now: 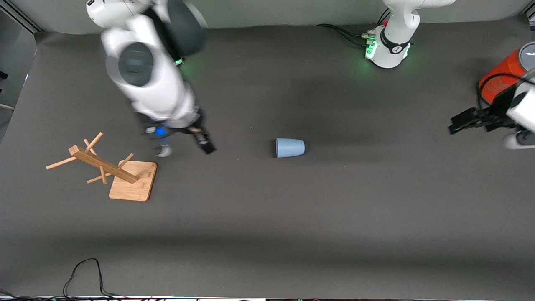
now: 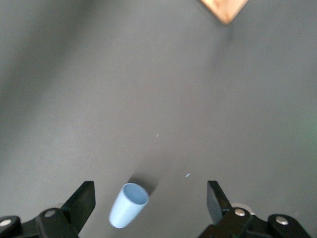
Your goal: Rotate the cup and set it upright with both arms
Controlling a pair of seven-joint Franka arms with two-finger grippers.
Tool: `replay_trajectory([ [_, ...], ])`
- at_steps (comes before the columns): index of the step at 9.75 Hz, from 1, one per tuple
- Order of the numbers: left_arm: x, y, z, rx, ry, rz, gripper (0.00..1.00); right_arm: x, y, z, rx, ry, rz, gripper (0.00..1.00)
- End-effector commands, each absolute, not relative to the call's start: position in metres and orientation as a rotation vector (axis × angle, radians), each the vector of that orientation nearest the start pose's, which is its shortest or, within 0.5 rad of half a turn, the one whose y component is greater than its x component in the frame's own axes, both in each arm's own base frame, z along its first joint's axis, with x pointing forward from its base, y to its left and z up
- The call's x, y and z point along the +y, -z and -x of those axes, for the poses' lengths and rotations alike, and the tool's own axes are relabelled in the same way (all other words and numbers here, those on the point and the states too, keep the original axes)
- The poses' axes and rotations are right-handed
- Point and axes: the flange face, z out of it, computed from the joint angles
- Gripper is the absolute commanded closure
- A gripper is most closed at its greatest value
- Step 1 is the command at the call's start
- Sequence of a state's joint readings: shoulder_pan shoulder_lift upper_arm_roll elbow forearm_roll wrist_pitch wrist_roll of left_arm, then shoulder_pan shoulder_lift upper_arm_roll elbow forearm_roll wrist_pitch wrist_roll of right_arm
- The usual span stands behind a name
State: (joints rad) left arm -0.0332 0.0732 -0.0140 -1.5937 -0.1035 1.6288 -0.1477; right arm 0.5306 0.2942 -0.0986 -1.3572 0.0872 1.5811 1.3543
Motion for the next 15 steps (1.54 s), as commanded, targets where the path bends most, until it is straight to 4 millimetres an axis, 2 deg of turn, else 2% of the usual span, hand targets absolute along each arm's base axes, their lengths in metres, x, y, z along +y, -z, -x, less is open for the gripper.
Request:
replay_trajectory([
  [1,-0.108,-0.564,-0.582,-0.256,-0.074,3.213,0.00,0.191,-0.581,-0.562,0.945,-0.145,2.959,0.00],
  [3,-0.183,-0.541,-0.579,-0.277,-0.059,3.152,0.00,0.108,-0.598,-0.564,0.614,-0.093,3.043,0.00],
  [5,-0.257,-0.506,-0.573,-0.342,-0.042,3.090,0.00,0.046,-0.607,-0.569,0.243,-0.035,3.140,0.00],
  [6,-0.300,-0.482,-0.567,-0.406,-0.037,3.044,0.00,0.025,-0.612,-0.570,0.122,-0.002,3.144,0.00],
  [8,-0.385,-0.427,-0.552,-0.449,-0.030,2.955,0.00,0.005,-0.616,-0.575,-0.127,0.062,3.169,0.00],
  [9,-0.423,-0.399,-0.541,-0.439,-0.037,2.924,0.00,-0.006,-0.616,-0.577,-0.170,0.084,3.173,0.00],
  [11,-0.501,-0.342,-0.502,-0.434,0.057,2.825,0.00,-0.026,-0.615,-0.579,-0.194,0.099,3.176,0.00],
  [12,-0.535,-0.312,-0.471,-0.401,0.107,2.772,0.00,-0.030,-0.613,-0.579,-0.184,0.096,3.177,0.00],
  [13,-0.555,-0.289,-0.449,-0.386,0.140,2.738,0.00,-0.032,-0.610,-0.578,-0.177,0.089,3.178,0.00],
  [15,-0.570,-0.250,-0.432,-0.427,0.208,2.679,0.00,-0.032,-0.601,-0.577,-0.173,0.077,3.177,0.00],
])
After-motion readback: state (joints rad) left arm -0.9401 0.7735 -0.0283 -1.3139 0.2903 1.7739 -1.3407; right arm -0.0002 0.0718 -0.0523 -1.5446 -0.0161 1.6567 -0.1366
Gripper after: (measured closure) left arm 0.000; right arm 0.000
